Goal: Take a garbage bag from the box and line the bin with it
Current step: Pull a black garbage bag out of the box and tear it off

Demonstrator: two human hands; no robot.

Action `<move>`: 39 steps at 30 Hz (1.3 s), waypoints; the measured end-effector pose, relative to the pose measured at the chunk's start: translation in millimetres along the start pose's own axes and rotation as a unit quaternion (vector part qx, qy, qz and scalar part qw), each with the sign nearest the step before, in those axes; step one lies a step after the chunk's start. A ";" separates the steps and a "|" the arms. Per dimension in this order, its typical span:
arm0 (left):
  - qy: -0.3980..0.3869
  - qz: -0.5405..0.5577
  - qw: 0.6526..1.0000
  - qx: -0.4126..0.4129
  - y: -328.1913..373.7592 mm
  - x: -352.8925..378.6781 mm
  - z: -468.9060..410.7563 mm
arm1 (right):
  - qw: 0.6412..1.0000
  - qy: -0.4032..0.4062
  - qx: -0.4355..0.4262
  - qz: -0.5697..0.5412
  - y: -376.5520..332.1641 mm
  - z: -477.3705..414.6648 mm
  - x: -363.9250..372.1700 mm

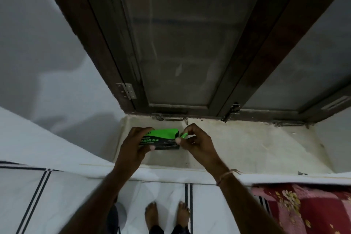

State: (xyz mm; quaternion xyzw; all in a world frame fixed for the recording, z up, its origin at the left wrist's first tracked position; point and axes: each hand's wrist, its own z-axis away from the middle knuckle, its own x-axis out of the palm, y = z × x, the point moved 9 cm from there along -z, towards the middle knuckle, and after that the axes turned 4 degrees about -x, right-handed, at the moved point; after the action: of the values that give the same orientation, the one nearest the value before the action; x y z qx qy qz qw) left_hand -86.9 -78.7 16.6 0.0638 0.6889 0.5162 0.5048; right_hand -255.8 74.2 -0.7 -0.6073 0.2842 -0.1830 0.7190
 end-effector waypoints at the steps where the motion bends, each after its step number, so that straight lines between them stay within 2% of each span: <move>1: 0.000 0.013 1.000 -0.002 1.5 -1.4 -0.6 | 0.999 -0.013 0.002 -0.035 -0.7 -1.2 -1.8; 3: 0.004 0.051 0.999 -0.015 5.1 -3.8 -2.7 | 0.993 -0.021 0.005 -0.116 -0.7 -4.8 -10.6; 5: 0.008 0.071 0.997 -0.015 12.7 -7.3 -3.8 | 0.989 -0.020 0.012 -0.145 -0.5 -7.6 -19.1; 8: 0.020 0.082 0.996 -0.009 20.5 -11.1 -6.3 | 0.998 0.018 -0.009 -0.068 1.4 -14.7 -32.2; 10: 0.028 0.076 0.997 -0.011 19.4 -12.3 -8.8 | 0.996 0.051 -0.065 0.045 -14.2 -16.7 -37.7; 12: 0.040 0.062 0.997 -0.015 18.4 -13.8 -10.6 | 0.985 0.061 -0.127 0.098 -33.0 -13.1 -38.0; 18: 0.074 0.046 0.996 -0.019 26.4 -17.9 -12.2 | 0.991 0.030 -0.128 0.006 -35.7 -5.1 -31.2; 24: 0.064 0.058 0.996 -0.014 40.2 -16.6 -7.3 | 0.992 0.017 -0.123 -0.027 -31.8 -3.5 -28.6; 31: 0.051 0.031 0.998 -0.004 46.3 -19.5 -3.5 | 0.993 -0.028 -0.077 -0.087 -27.1 -6.0 -21.8; 39: 0.071 0.002 0.997 0.012 54.8 -27.9 -1.0 | 0.985 0.005 -0.066 -0.158 -35.0 0.0 -33.2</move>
State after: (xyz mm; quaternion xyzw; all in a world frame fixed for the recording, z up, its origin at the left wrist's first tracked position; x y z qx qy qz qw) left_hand -97.9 -71.1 76.6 0.0350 0.7290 0.5120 0.4529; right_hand -278.6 87.6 39.7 -0.6899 0.1997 -0.2785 0.6377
